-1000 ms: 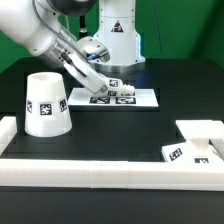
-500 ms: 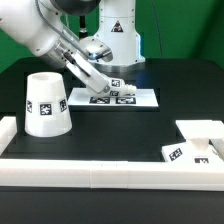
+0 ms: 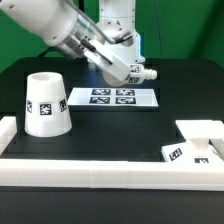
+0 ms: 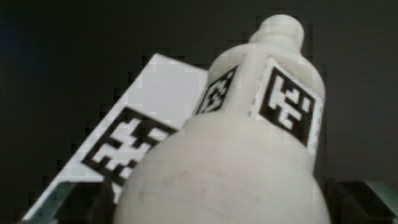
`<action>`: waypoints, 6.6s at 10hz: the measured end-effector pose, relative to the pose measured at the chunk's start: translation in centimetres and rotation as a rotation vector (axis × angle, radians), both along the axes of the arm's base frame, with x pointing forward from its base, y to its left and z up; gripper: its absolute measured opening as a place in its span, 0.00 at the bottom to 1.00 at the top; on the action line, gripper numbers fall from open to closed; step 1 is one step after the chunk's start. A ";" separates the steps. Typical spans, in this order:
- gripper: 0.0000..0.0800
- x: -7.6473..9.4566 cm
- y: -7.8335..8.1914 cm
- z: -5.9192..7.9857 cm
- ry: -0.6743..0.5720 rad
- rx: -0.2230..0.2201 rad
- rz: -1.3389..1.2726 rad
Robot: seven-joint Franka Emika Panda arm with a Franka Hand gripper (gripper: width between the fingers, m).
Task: Assemble lamp
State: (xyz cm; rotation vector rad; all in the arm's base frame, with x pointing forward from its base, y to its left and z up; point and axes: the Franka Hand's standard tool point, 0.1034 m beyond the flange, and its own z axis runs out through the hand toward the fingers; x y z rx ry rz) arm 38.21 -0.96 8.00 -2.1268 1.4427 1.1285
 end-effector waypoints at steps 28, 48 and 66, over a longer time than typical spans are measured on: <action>0.72 14.0 9.2 4.2 -0.710 -0.575 0.664; 0.72 17.3 11.5 6.2 -1.088 -0.524 1.188; 0.72 22.5 8.5 7.8 -1.326 -0.539 1.625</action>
Offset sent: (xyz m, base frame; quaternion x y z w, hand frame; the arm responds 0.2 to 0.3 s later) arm 0.0000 0.0000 0.0000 0.0000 0.0000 0.0000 1.0000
